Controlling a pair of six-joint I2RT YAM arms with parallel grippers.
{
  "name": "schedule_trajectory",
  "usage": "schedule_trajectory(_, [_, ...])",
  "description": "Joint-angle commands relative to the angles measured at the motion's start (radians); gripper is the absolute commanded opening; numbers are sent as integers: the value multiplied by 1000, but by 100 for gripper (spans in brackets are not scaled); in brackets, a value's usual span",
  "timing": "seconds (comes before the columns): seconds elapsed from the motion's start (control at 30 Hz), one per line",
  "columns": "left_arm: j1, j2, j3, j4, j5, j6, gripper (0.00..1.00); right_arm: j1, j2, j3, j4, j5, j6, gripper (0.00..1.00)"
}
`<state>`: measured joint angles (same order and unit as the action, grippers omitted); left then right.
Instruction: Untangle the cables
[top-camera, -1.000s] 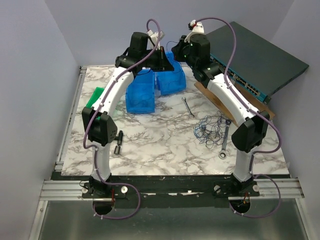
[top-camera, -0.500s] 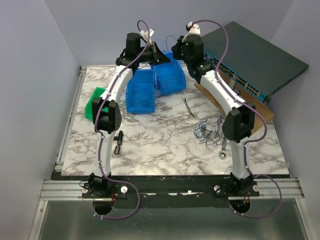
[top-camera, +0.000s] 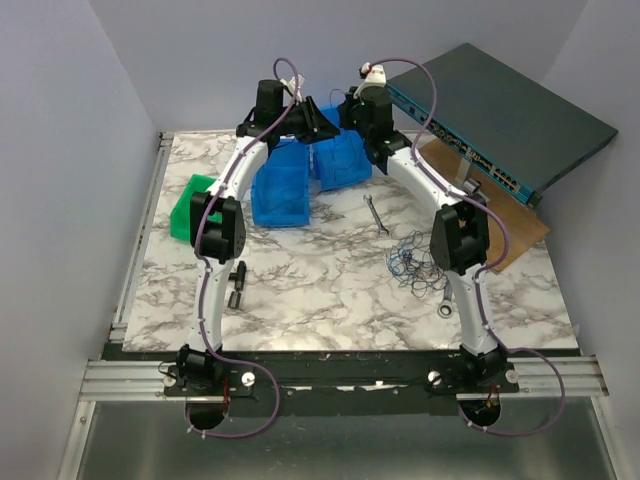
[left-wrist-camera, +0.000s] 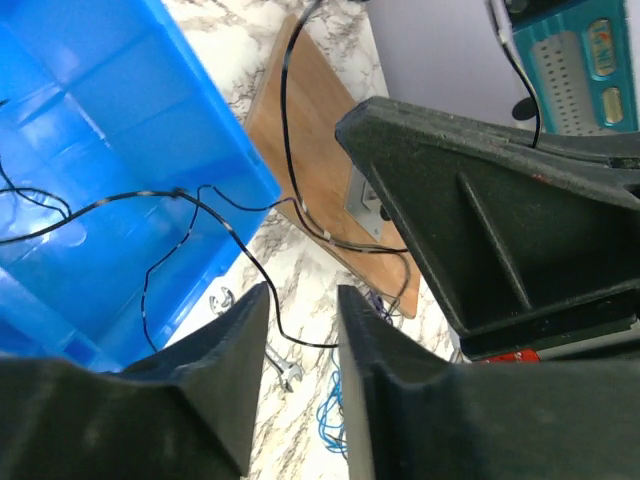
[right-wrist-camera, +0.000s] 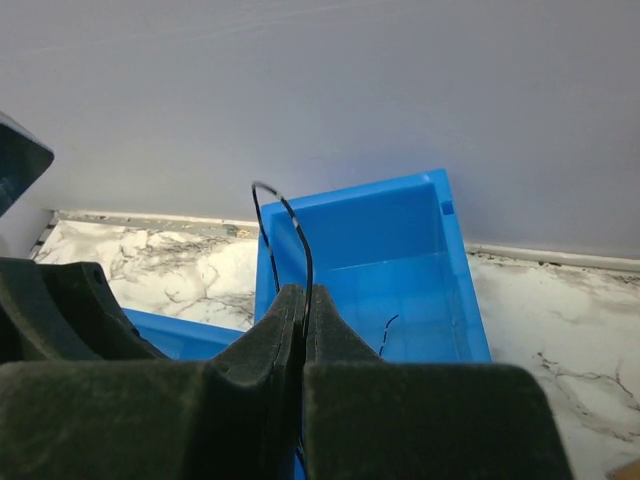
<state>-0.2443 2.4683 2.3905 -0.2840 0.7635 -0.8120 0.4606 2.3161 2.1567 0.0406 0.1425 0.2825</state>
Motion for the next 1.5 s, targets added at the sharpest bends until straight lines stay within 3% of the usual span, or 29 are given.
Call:
schedule_trajectory(0.0, [5, -95, -62, -51, -69, 24, 40, -7, 61, 24, 48, 37, -31, 1])
schedule_trajectory(0.2, [7, -202, -157, -138, -117, 70, 48, -7, 91, 42, 21, 104, -34, 1])
schedule_trajectory(0.47, [7, -436, -345, -175, -208, 159, 52, -7, 146, 53, -28, 33, -24, 1])
schedule_trajectory(0.5, [7, -467, -370, -178, -217, 174, 53, -6, 152, 68, -39, 19, -23, 7])
schedule_trajectory(0.57, [7, -539, -444, -169, -245, 198, 57, -3, 155, 94, -103, -15, -30, 51])
schedule_trajectory(0.6, [6, -577, -480, -164, -263, 207, 59, 1, 148, 102, -119, -15, -31, 65])
schedule_trajectory(0.63, [6, -613, -517, -150, -275, 215, 60, 4, 135, 105, -132, -16, -35, 72])
schedule_trajectory(0.83, [1, -787, -723, -94, -323, 217, 62, 15, 1, 78, -199, -47, -25, 72])
schedule_trajectory(1.0, [-21, -924, -923, -18, -353, 213, 62, 38, -167, -75, -250, -79, -6, 82])
schedule_trajectory(1.1, [-40, -1024, -1071, 52, -390, 208, 66, 54, -289, -249, -251, -89, 9, 90])
schedule_trajectory(1.47, [-130, -1426, -1621, 255, -607, 228, 82, 64, -820, -1003, -151, -47, 101, 90])
